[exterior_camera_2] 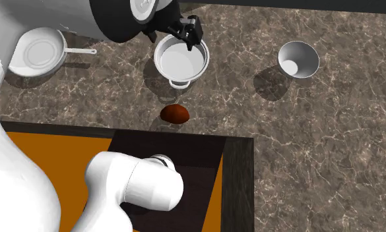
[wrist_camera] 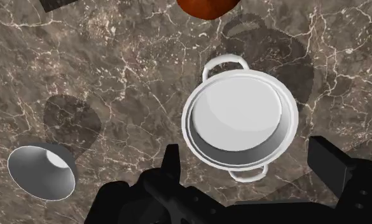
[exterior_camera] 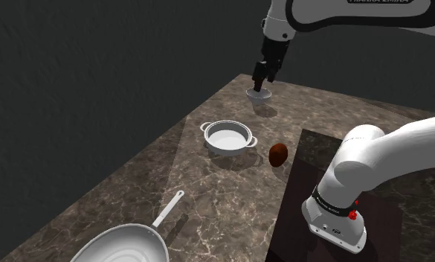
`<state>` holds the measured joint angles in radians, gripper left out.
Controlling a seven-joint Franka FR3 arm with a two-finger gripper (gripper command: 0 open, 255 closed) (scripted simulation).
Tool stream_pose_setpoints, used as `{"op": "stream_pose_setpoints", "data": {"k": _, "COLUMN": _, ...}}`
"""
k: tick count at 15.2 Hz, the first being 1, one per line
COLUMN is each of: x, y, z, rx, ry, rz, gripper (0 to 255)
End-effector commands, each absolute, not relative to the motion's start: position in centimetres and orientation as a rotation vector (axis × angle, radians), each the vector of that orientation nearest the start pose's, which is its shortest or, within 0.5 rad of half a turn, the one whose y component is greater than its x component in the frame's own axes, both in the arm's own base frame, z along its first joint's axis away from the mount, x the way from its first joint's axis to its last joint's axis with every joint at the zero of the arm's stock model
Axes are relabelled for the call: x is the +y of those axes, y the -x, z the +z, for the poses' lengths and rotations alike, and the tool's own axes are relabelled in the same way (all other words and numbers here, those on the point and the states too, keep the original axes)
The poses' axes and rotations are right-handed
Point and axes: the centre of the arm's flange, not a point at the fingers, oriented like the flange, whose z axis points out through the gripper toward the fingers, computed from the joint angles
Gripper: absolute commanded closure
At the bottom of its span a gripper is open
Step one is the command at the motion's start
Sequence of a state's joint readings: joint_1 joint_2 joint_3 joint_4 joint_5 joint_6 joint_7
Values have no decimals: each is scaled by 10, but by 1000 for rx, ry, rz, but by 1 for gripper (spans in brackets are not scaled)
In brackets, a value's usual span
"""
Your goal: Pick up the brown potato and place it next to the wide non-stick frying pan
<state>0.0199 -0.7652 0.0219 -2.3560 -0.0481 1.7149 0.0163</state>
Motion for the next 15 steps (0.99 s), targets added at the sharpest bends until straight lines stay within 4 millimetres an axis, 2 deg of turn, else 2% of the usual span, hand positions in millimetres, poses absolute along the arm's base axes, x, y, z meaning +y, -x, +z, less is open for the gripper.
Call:
{"op": "stream_pose_setpoints", "data": {"k": 1, "x": 11, "y": -327, "z": 598, "rx": -39, "ry": 3195, "rz": -201, "gripper": 0}}
{"op": "stream_pose_setpoints", "data": {"k": 8, "x": 8, "y": -325, "z": 511, "rx": 768, "ry": 3177, "rz": 17, "gripper": 0}}
{"op": "stream_pose_setpoints", "data": {"k": 15, "x": 6, "y": -312, "z": 425, "rx": 1555, "ry": 2931, "rz": 243, "gripper": 0}}
